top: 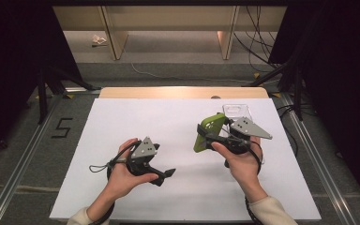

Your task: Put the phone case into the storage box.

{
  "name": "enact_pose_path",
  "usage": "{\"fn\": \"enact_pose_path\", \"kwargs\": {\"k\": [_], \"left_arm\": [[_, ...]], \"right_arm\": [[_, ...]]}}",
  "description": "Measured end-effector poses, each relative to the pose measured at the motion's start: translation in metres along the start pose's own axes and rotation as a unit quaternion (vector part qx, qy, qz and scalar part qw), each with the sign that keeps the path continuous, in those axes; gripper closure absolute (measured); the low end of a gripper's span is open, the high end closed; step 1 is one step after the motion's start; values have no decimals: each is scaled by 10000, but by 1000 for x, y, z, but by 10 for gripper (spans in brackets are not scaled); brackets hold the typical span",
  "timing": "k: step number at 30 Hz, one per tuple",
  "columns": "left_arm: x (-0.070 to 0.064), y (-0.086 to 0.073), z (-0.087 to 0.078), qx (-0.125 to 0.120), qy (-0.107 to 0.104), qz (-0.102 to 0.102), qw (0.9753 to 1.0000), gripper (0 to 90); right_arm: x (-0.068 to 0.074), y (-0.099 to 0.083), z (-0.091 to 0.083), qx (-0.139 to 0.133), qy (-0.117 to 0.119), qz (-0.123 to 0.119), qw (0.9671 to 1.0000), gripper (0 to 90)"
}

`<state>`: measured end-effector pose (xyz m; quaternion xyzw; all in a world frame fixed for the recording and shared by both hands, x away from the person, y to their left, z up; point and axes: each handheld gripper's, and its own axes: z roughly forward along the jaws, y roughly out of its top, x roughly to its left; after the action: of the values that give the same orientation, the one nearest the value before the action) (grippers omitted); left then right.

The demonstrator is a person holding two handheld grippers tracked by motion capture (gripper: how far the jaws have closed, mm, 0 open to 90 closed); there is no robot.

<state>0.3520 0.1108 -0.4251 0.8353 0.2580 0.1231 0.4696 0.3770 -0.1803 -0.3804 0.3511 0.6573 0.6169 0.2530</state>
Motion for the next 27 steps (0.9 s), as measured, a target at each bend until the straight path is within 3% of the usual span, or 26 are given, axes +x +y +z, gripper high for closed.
{"fn": "enact_pose_path", "kwargs": {"k": [27], "left_arm": [[11, -9, -17, -45, 169, -147, 9997, 6]], "right_arm": [[-16, 8, -9, -139, -264, 51, 9995, 177]]}}
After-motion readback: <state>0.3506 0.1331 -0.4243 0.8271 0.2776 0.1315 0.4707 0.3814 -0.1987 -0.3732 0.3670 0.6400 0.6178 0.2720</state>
